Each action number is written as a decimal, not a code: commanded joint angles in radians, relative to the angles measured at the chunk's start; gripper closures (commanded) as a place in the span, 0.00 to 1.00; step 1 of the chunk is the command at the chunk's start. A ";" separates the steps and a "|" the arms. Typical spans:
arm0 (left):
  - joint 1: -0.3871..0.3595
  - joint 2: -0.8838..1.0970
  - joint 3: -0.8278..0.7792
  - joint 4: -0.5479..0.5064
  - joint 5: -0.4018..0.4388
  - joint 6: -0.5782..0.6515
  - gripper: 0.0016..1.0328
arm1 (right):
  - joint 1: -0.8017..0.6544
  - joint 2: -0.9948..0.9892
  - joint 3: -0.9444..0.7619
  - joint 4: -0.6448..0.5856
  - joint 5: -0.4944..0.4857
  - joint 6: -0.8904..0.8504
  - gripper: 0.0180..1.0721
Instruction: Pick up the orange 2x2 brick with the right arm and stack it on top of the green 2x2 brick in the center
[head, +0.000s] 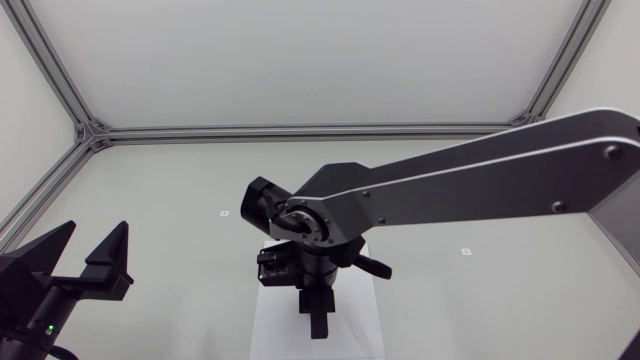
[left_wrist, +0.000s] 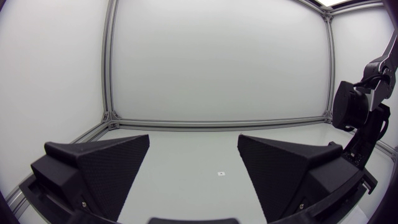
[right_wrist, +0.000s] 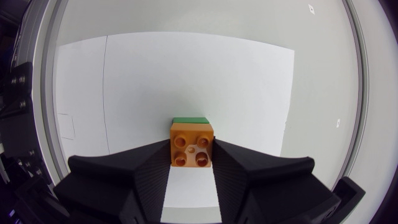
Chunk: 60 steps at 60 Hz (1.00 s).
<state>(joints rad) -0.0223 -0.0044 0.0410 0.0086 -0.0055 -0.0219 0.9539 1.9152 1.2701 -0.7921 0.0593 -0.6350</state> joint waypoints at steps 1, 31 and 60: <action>0.002 -0.008 -0.041 -0.015 0.004 0.013 0.04 | -0.001 0.073 -0.006 -0.036 0.008 0.014 0.95; 0.002 -0.008 -0.041 -0.015 0.004 0.013 0.04 | -0.066 0.096 -0.034 -0.076 -0.085 0.001 0.95; 0.002 -0.008 -0.041 -0.015 0.004 0.013 0.04 | -0.035 0.128 -0.018 -0.084 -0.009 0.032 0.95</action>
<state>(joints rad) -0.0227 -0.0044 0.0410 0.0086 -0.0059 -0.0223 0.9173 1.9480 1.3018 -0.8379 0.0242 -0.6128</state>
